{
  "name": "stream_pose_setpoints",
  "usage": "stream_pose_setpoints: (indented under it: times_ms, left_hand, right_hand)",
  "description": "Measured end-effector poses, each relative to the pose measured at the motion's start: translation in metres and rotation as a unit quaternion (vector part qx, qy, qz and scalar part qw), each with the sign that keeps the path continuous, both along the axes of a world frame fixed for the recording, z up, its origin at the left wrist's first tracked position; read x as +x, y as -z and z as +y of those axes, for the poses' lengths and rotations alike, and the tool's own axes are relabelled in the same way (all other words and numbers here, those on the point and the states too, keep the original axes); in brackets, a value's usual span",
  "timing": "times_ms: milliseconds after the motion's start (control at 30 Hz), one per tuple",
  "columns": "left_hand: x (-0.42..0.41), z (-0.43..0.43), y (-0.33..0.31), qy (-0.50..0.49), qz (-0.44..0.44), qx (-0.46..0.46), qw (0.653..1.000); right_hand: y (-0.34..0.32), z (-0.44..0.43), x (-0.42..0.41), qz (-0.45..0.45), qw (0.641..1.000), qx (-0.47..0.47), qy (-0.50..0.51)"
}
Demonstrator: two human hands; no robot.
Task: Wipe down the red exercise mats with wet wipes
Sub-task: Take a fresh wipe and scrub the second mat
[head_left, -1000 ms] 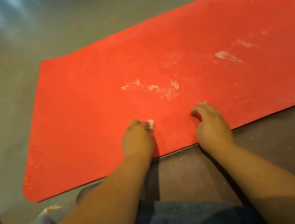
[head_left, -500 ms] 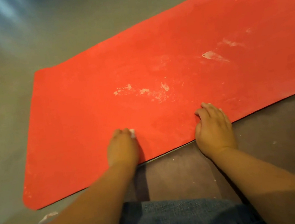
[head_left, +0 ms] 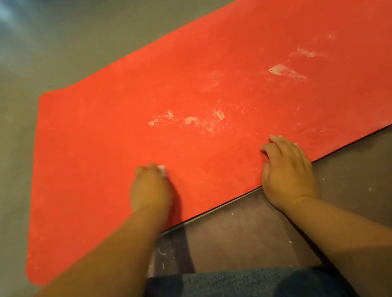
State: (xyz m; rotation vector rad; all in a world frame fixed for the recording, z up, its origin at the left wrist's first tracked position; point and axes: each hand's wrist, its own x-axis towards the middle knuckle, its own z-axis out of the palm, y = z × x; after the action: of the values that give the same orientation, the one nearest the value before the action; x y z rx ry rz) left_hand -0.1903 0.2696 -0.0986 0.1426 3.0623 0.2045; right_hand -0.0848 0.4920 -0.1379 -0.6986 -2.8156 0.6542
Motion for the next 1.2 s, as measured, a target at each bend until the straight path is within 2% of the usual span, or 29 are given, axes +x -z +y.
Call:
stream_pose_setpoints:
  times_ms: [100, 167, 200, 233, 300, 367, 433, 500, 567, 700, 833, 867, 933, 967, 1033, 1133, 1200]
  left_hand:
    - [0.046, 0.054, 0.003, 0.184, -0.033, 0.052, 0.981]
    - [0.054, 0.059, -0.003, 0.373, -0.092, 0.04, 0.923]
    - [0.044, 0.052, -0.008, 0.437, -0.107, 0.022, 0.893]
    - [0.029, 0.042, -0.012, 0.454, -0.112, 0.001, 0.884]
    - [-0.01, 0.007, -0.012, 0.366, -0.086, -0.049, 0.925]
    - [-0.045, -0.032, -0.012, 0.169, -0.036, -0.058, 0.983]
    - [-0.052, -0.043, -0.01, 0.013, -0.001, -0.037, 0.999]
    - [-0.04, -0.015, -0.001, -0.034, 0.003, 0.006, 0.999]
    - [-0.021, 0.029, 0.006, -0.006, 0.006, 0.081, 0.997]
    - [0.026, 0.1, 0.008, 0.211, -0.042, 0.19, 0.958]
    - [0.027, 0.086, -0.009, 0.261, -0.082, 0.24, 0.931]
    - [0.023, 0.074, -0.012, 0.267, -0.074, 0.226, 0.934]
    - [0.015, 0.047, -0.015, 0.256, -0.065, 0.109, 0.958]
    - [0.013, 0.034, -0.015, 0.231, -0.091, 0.027, 0.968]
    - [0.012, 0.014, -0.014, 0.178, -0.186, -0.093, 0.962]
    - [0.01, 0.001, -0.01, 0.168, -0.244, -0.12, 0.947]
    - [0.006, 0.002, -0.01, 0.168, -0.252, -0.115, 0.946]
  right_hand:
    - [-0.002, 0.0, 0.002, 0.002, 1.0, -0.004, 0.0]
    - [-0.002, 0.0, 0.002, 0.002, 1.0, -0.005, -0.005]
    - [-0.001, 0.001, 0.002, 0.002, 1.0, -0.004, -0.006]
    - [-0.001, 0.002, 0.001, 0.004, 1.0, -0.003, -0.006]
    - [0.0, 0.001, 0.001, 0.009, 1.0, 0.0, -0.004]
    - [0.0, 0.001, 0.002, 0.012, 1.0, -0.001, 0.001]
    - [0.001, 0.0, 0.002, 0.012, 1.0, 0.003, 0.0]
    - [0.002, 0.0, 0.001, 0.015, 1.0, 0.004, -0.003]
    - [0.003, 0.0, 0.001, 0.016, 1.0, 0.002, -0.001]
    - [0.002, 0.002, 0.001, 0.015, 1.0, 0.0, -0.004]
    - [0.0, 0.001, 0.0, 0.035, 0.999, -0.006, 0.013]
    - [-0.001, 0.0, 0.0, 0.039, 0.999, -0.005, 0.007]
    - [-0.005, -0.008, -0.006, 0.056, 0.998, -0.016, -0.024]
    - [-0.008, -0.015, -0.013, 0.058, 0.997, -0.022, -0.048]
    - [-0.012, -0.034, -0.026, 0.041, 0.991, -0.016, -0.128]
    - [-0.013, -0.05, -0.029, 0.03, 0.964, 0.018, -0.263]
    - [-0.015, -0.033, -0.021, 0.045, 0.965, 0.019, -0.258]
